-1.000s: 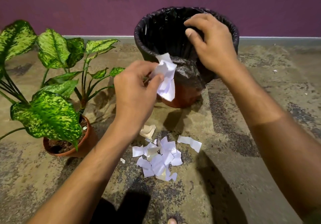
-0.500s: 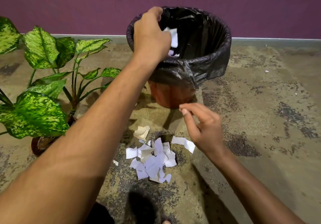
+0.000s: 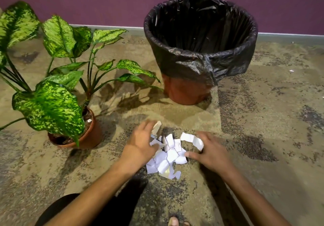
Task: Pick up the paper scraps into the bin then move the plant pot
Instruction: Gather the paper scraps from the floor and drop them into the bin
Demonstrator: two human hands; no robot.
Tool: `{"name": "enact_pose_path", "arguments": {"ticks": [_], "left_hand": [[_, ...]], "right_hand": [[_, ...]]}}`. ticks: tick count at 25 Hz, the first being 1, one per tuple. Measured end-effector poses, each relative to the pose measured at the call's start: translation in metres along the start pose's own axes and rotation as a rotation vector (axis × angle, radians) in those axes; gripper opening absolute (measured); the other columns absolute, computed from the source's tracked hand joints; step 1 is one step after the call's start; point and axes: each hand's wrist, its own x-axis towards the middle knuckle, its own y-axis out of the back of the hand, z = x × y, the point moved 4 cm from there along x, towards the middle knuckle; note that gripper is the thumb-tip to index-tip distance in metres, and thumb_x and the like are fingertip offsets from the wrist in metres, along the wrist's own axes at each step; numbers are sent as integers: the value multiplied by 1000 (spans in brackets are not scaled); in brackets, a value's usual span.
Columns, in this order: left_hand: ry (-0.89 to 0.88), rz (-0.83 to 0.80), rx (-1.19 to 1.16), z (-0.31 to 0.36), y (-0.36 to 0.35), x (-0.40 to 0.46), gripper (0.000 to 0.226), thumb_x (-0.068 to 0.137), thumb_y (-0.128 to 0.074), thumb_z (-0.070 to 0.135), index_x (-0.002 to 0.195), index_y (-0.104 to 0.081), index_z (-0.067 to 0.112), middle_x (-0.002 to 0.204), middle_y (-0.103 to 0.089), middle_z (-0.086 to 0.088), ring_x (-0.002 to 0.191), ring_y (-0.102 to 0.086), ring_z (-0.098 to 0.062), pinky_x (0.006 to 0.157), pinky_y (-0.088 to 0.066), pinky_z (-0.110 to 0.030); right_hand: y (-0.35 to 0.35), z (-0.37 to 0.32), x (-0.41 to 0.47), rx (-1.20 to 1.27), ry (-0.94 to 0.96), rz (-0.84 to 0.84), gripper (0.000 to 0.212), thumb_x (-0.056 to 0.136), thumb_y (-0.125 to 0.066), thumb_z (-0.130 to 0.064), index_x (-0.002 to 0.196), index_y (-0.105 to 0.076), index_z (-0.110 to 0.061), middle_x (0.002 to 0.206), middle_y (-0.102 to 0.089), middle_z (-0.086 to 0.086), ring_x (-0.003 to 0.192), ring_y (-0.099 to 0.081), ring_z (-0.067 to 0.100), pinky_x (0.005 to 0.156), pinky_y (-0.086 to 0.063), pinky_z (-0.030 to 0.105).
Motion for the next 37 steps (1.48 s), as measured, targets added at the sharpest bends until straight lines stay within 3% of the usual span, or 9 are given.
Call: {"name": "enact_pose_path", "arguments": {"ticks": [3,6,12,18,23,27,30,33,37], "left_hand": [[211,-281,90,-44,-34,-19,110,64,-81,29,149,-11,23,151,-25,-7,131,-37,-28,104,-39,-35],[280,-335,145,-53,-50,-24,126,57,-86,38,150,-2,29,154,-19,-3,135,-27,-29,108,-35,-40],[138,-237,50,-38,-60,-12,69,75,-76,19,136,-47,28,129,-47,0,108,-53,-17,92,-48,-26],[74,-26,50,-37,-39,-6,18,83,-66,5,96,-73,15,96,-67,-1,84,-63,-16,67,-38,-15],[149,72,-35,-43,-14,-1,32,79,-65,-2,102,-74,18,94,-73,2,71,-63,-10,57,-39,-3],[160,105,12,-37,0,0,21,75,-62,-6,82,-73,10,71,-66,-1,56,-56,-9,43,-34,-8],[172,118,-13,-27,5,3,24,78,-68,-5,96,-73,10,88,-71,-1,59,-54,-1,48,-37,3],[138,130,-48,-11,14,10,20,78,-72,0,96,-73,10,93,-72,0,64,-55,-1,56,-37,6],[9,173,-47,23,34,14,18,75,-78,7,93,-76,10,94,-73,-1,77,-63,-12,74,-46,-7]], "right_hand": [[-13,-22,9,-2,159,-93,107,60,-66,-78,147,-23,-35,148,-31,-7,132,-34,18,104,-35,40],[-20,-47,22,-115,284,-206,105,62,-70,-70,147,-15,-45,153,-23,-10,132,-34,20,104,-36,39],[-31,-81,34,-191,362,-175,47,91,-60,-23,135,-49,-33,145,-44,-2,126,-48,25,104,-41,35],[6,-73,30,-175,287,-5,39,95,-54,-17,133,-54,-27,143,-50,0,121,-55,23,102,-45,33],[66,-92,4,4,319,68,42,96,-53,-19,135,-49,-37,139,-53,-7,119,-55,14,106,-42,34],[153,-134,-20,129,474,274,56,87,-56,-24,130,-38,-55,119,-53,-18,78,-54,-12,76,-55,19],[222,-153,-27,196,618,549,60,86,-57,-21,139,-40,-41,113,-58,-13,89,-64,6,84,-56,28],[271,-155,1,201,638,769,51,87,-59,-12,136,-50,-25,118,-61,-14,104,-63,6,91,-55,31],[291,-144,62,32,446,727,41,89,-57,-16,129,-56,-26,120,-67,-3,108,-63,17,97,-50,41]]}}
